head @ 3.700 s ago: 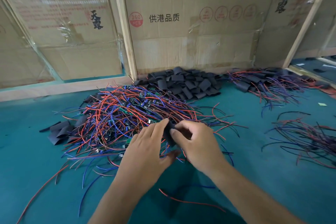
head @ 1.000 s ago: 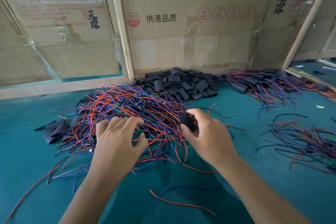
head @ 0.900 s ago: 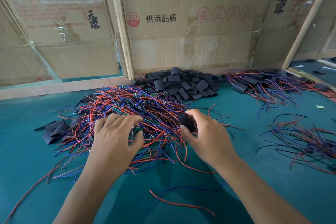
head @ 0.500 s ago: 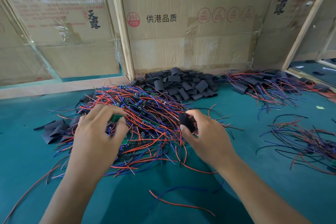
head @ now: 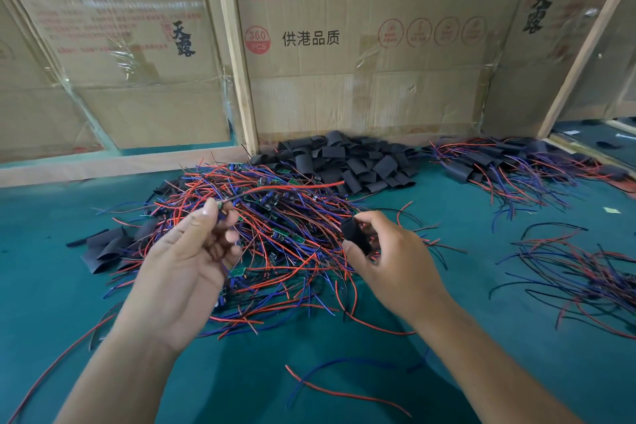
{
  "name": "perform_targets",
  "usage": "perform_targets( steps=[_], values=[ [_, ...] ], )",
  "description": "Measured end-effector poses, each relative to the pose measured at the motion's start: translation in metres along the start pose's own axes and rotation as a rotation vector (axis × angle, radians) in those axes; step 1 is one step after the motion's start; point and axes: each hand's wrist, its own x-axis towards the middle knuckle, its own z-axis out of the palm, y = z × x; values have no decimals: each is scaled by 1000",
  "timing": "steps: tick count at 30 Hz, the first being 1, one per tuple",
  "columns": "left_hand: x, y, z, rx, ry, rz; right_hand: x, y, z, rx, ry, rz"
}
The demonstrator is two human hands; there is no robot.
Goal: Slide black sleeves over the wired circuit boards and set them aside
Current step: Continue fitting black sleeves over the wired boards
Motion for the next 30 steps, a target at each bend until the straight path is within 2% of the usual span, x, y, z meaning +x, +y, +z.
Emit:
perform_targets(
  steps=[3, 6, 9, 13, 17, 30],
  values=[
    [3, -4, 3, 24, 24, -36, 0, 0, -2, 236, -70, -4],
    [3, -6, 3, 18, 5, -32, -3, -7, -4, 434, -206, -91],
    [2, -5, 1, -20, -9, -27, -4, -12, -3, 509, -156, -135],
    [6, 0, 0, -53, 20, -11, 1, -5, -7, 358, 28, -43],
    [7, 2, 0, -52, 26, 16, 2, 0, -8, 200, 72, -73],
    [10, 1, -4, -38, 42, 17, 0, -4, -12, 126, -16, -209]
  ],
)
